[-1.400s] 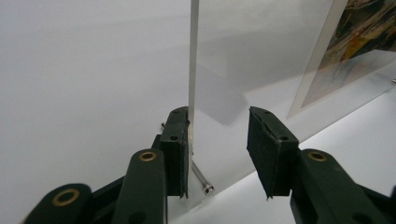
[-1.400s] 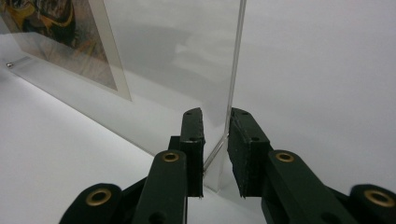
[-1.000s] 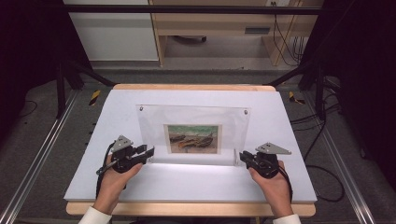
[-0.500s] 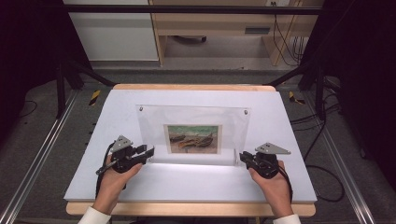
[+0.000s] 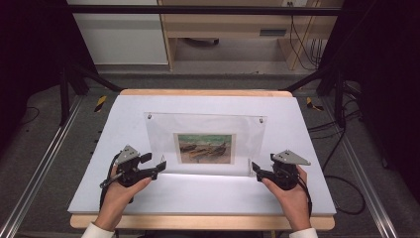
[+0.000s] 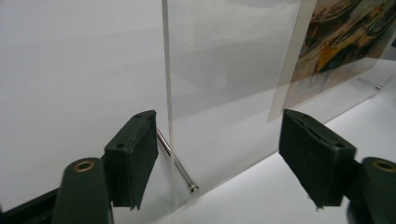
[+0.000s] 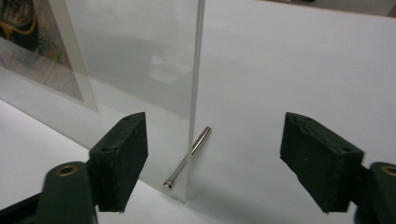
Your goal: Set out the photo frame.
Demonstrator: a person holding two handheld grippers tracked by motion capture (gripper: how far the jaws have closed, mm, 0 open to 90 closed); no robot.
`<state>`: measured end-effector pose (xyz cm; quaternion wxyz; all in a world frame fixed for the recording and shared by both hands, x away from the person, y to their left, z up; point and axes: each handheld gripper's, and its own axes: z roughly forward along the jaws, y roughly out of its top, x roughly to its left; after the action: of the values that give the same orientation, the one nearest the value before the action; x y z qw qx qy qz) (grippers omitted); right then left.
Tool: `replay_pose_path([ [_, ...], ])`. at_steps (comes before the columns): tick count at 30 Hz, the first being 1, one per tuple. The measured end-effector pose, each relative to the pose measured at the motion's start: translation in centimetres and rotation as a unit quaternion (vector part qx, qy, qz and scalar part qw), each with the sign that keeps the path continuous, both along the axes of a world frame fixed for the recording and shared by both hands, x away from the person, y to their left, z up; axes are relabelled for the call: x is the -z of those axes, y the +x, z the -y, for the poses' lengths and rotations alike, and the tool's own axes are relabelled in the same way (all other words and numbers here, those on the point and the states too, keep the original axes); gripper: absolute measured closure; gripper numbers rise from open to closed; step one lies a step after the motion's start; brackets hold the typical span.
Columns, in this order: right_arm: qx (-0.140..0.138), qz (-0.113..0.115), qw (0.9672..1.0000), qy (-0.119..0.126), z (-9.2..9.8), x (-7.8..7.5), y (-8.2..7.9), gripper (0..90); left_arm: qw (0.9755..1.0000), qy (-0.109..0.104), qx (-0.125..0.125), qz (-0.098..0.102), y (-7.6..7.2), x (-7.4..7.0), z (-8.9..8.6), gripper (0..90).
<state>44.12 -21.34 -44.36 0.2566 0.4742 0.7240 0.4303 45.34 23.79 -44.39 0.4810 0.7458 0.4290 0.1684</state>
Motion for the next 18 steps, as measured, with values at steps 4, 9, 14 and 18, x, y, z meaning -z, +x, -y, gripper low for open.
replay_pose_path([
  [4,0.007,0.008,0.9999,-0.009,0.5,-0.1,-0.2,16.0,1.0,0.004,0.002,-0.005,-0.3,0.0,-0.3,18.1],
  [9,0.01,0.007,0.9999,-0.009,1.4,-0.2,-0.5,12.1,1.0,-0.001,-0.007,0.004,-0.5,-0.2,-1.3,13.1],
  [14,0.021,0.009,0.9997,-0.006,2.0,-0.4,-0.7,11.8,0.9998,-0.008,-0.018,0.006,-0.4,-0.3,-2.2,11.7],
  [18,0.03,0.008,0.9995,0.001,2.8,-0.4,-0.8,11.5,0.9994,-0.016,-0.028,0.012,-0.3,-0.5,-3.1,11.8],
])
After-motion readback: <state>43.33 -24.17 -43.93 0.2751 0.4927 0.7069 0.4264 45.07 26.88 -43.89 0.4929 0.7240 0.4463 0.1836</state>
